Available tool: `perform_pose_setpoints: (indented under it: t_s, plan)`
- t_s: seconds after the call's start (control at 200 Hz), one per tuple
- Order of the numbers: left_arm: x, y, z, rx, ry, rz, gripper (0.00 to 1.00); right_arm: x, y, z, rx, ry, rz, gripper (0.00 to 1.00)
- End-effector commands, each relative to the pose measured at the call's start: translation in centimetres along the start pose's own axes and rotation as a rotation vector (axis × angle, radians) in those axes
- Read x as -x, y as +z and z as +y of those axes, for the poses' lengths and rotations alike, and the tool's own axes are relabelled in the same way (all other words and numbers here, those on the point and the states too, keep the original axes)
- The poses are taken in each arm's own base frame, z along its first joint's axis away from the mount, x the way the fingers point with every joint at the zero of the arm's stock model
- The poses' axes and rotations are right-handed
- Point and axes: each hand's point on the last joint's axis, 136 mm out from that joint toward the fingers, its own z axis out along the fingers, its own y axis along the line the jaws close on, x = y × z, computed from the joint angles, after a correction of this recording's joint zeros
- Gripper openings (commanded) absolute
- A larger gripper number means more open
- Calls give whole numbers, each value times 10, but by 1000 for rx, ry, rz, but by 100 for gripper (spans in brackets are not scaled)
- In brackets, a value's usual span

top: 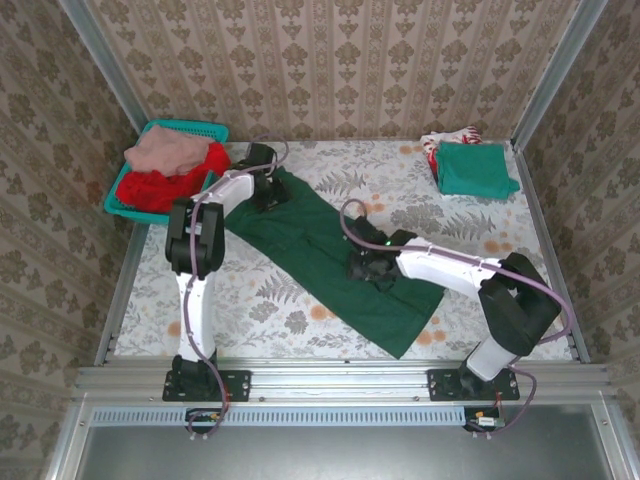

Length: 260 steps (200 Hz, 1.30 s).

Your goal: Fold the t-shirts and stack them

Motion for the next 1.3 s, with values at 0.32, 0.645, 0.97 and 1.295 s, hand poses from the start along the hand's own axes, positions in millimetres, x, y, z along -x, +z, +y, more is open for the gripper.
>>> perform_pose_setpoints:
  t_s: [0.32, 0.645, 0.97, 1.295]
  plan:
    - [-8, 64, -78, -89, 80, 91, 52, -27, 45, -58, -137, -21, 121, 52]
    - [45, 88, -148, -399, 57, -28, 50, -66, 30, -4, 56, 82, 116, 57]
    - [76, -32, -193, -537, 204, -149, 100, -19, -33, -15, 19, -14, -48, 64]
    - [15, -83, -132, -351, 250, -142, 100, -72, 17, -76, -119, 40, 89, 60]
